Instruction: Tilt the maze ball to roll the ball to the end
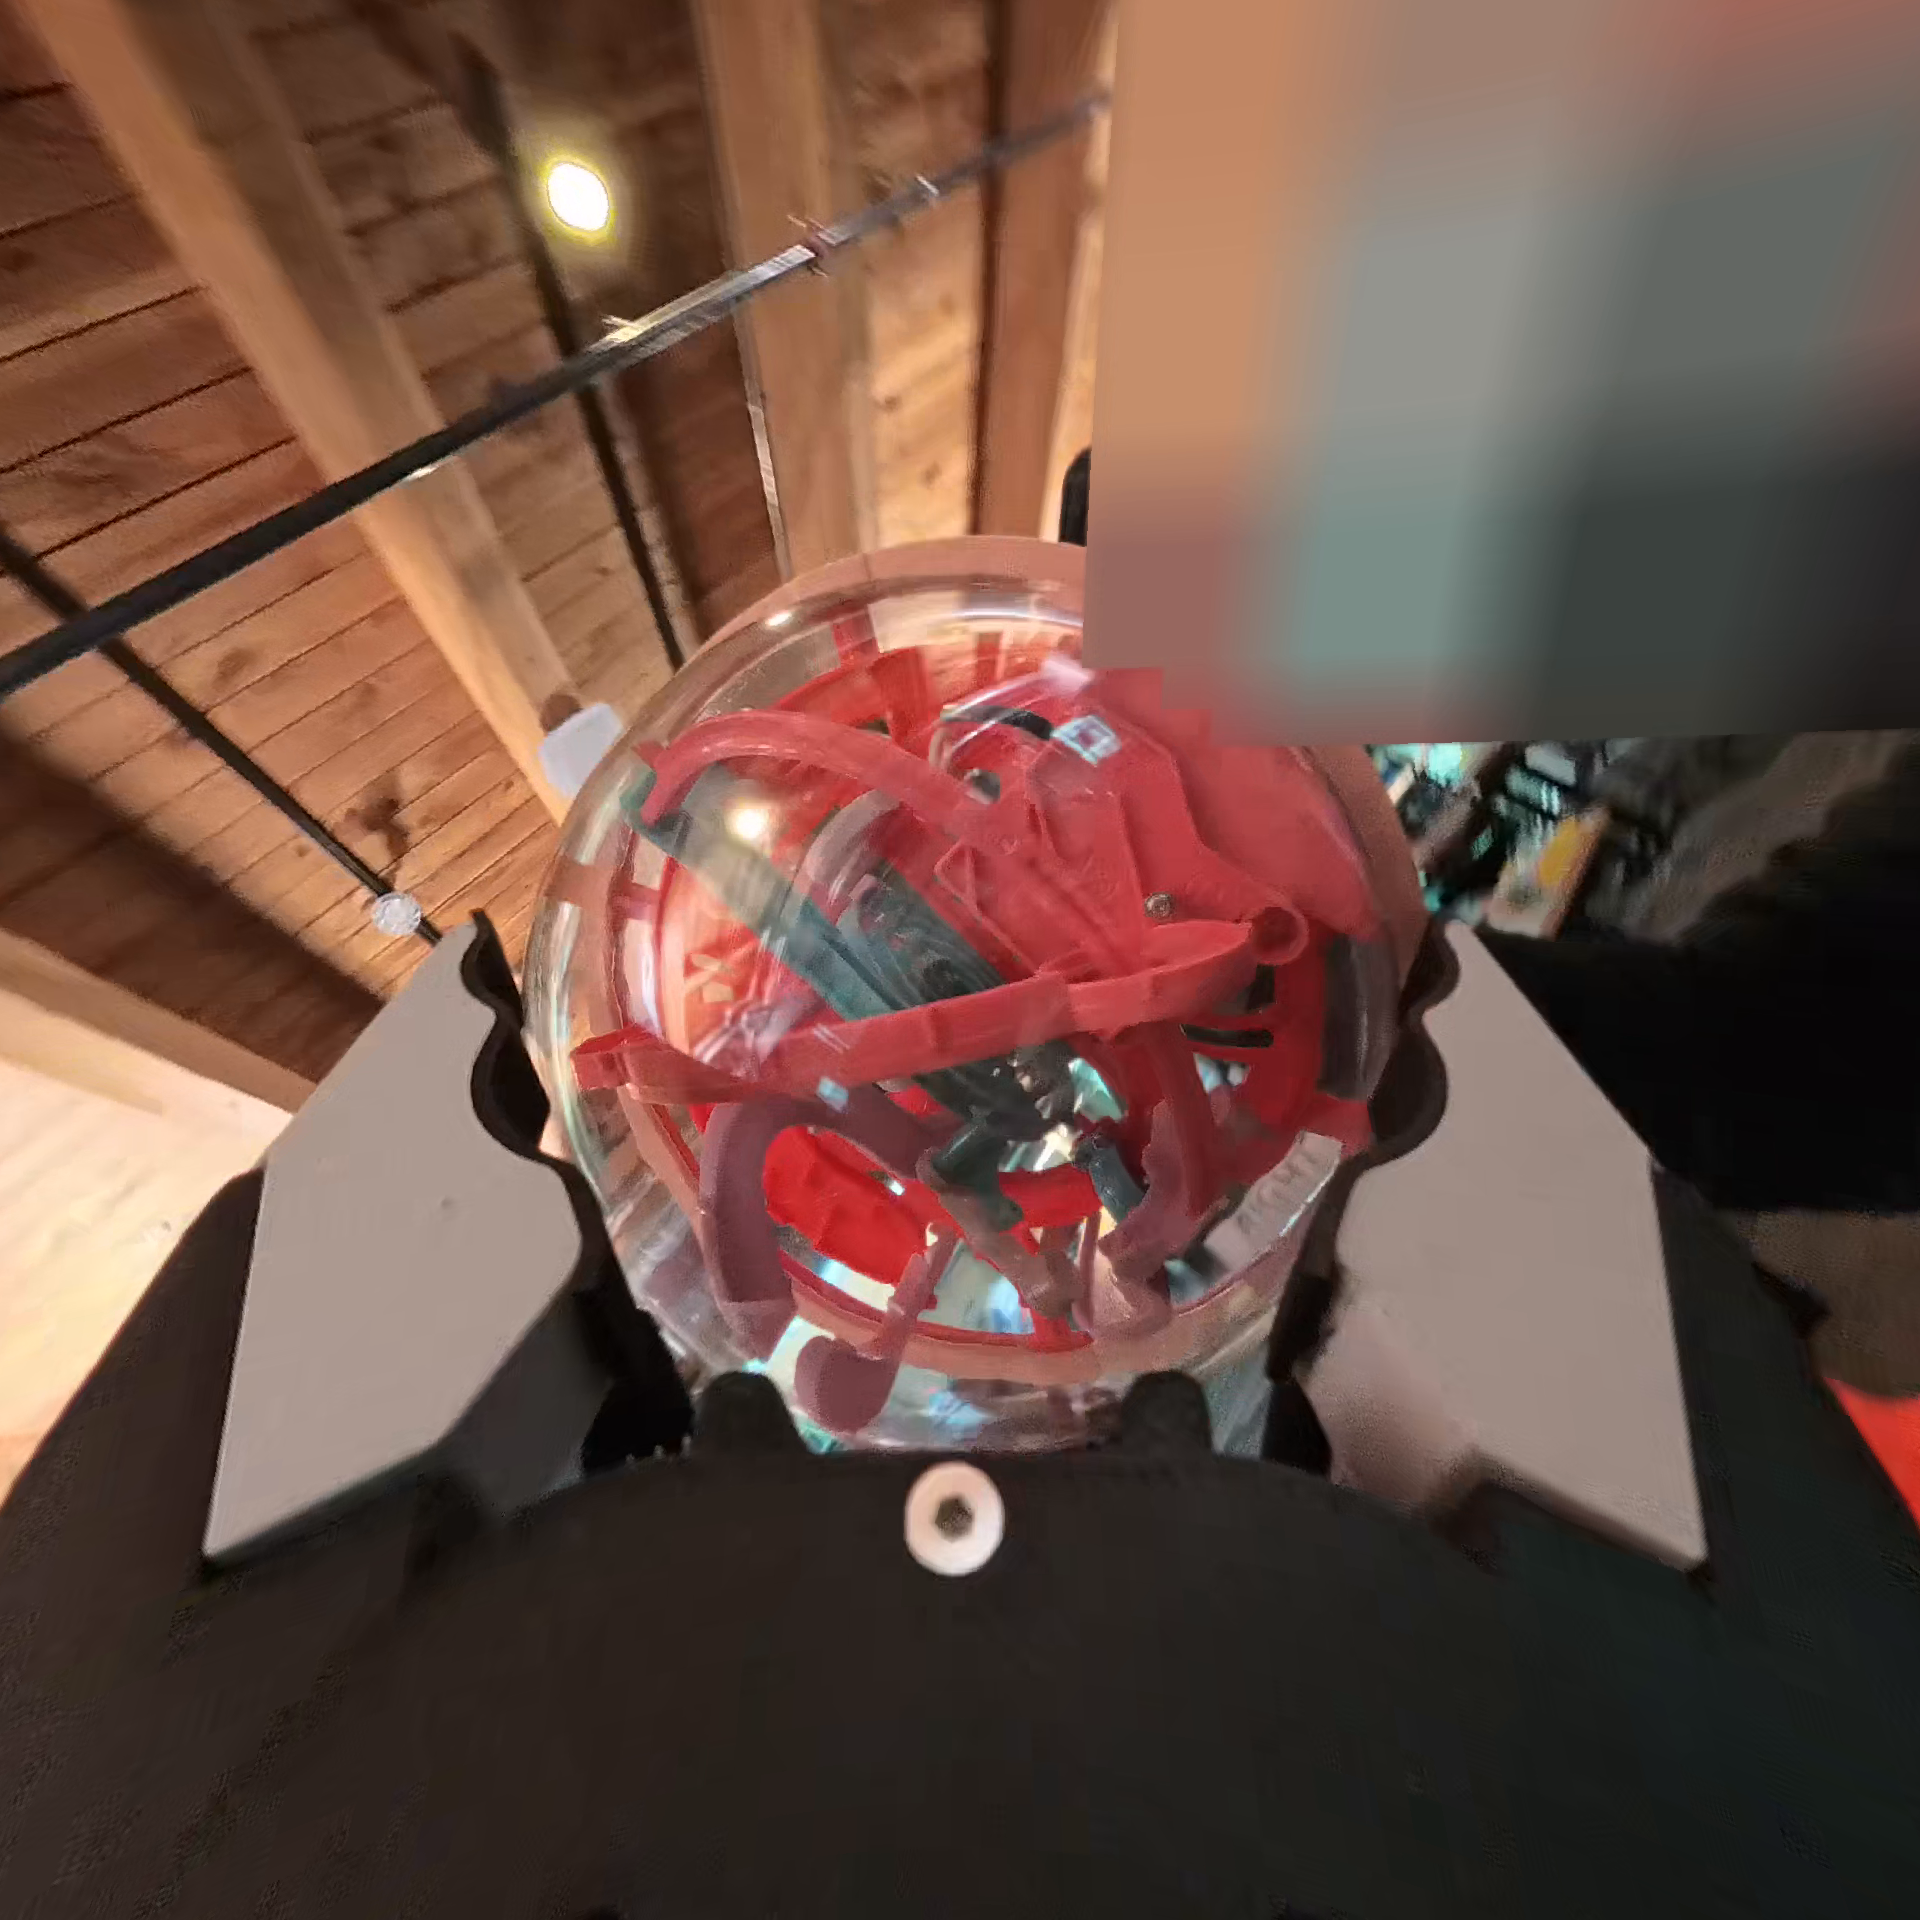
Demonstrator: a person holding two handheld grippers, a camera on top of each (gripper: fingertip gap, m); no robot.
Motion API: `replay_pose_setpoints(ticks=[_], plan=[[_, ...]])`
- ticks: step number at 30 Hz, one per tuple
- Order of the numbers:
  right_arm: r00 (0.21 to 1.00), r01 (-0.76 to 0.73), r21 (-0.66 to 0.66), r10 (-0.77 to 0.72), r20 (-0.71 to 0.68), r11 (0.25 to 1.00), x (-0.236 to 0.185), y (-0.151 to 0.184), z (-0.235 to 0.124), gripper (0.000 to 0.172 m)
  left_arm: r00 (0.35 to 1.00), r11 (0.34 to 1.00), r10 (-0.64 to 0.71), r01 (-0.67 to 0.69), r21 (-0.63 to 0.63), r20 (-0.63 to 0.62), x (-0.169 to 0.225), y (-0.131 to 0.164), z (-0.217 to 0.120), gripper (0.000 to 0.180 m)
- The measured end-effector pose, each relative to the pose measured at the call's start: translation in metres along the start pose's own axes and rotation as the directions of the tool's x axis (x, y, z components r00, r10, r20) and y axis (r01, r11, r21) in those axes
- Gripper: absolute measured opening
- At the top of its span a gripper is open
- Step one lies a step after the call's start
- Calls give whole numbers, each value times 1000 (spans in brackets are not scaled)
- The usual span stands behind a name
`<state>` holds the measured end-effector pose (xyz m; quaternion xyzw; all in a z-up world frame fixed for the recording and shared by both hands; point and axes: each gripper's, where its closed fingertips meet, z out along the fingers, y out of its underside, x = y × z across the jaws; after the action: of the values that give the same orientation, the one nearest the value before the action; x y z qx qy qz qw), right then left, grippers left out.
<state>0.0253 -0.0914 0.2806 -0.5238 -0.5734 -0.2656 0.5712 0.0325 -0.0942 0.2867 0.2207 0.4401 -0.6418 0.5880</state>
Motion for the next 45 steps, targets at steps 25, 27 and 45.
replay_pose_setpoints(ticks=[25, 27, 45], plan=[[654, 618, 127, -417, -631, 776, -36, -169, -122, 145, 651, 620, 366, -703, -348, -665, 79, -121, 137, 157], [662, 613, 130, -416, -624, 780, -42, -176, -124, 145, 668, 647, 345, -678, -349, -659, 85, -126, 139, 157], [796, 555, -151, -575, -188, 818, -33, -165, -91, 136, 883, 898, 384, -426, -115, -269, 62, -120, 112, 158]])
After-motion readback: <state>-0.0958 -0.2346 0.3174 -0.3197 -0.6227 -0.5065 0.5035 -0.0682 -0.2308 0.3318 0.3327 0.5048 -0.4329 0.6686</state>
